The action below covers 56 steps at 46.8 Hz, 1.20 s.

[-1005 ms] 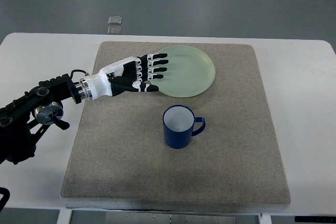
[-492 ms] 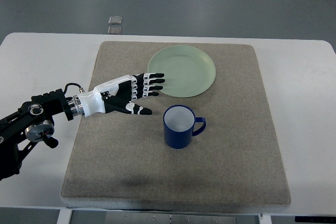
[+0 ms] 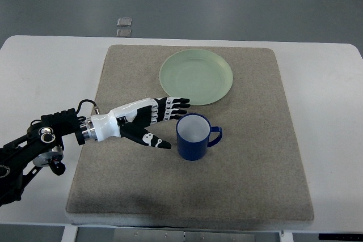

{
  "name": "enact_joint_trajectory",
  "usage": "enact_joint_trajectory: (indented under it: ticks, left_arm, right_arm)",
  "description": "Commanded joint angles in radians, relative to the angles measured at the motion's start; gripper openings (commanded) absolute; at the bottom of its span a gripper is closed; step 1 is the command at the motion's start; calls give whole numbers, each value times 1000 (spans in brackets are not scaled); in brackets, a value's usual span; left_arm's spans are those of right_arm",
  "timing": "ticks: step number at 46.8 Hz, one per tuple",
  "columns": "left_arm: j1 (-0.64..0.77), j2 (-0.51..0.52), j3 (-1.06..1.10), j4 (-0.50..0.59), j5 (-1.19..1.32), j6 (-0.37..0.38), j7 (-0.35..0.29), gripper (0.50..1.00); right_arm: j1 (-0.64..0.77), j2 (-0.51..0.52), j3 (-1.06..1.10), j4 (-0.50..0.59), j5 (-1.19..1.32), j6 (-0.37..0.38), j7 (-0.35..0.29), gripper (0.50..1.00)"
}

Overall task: Place cup left of plate with left hand
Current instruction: 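Wrap the left hand fingers around the blue mug body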

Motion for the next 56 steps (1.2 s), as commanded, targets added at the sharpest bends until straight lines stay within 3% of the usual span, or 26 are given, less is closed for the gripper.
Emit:
enact_joint_trajectory:
  ticks: [1, 28, 36, 48, 56]
  left_arm:
    - [-7, -18, 3, 27, 1, 0, 3, 999]
    - [-38, -84, 67, 57, 10, 0, 11, 996]
    - [-39, -91, 67, 54, 63, 0, 9, 969]
    - [-41, -101, 67, 51, 66, 0, 9, 866]
    - [-42, -106, 67, 51, 66, 0, 9, 857]
  right_arm:
    - [0, 0, 0, 0, 0, 0, 0, 932]
    - [0, 0, 0, 0, 0, 0, 0, 932]
    - [0, 0, 0, 0, 0, 0, 0, 932]
    - [0, 0, 0, 0, 0, 0, 0, 932]
    - [0, 0, 0, 0, 0, 0, 0, 932]
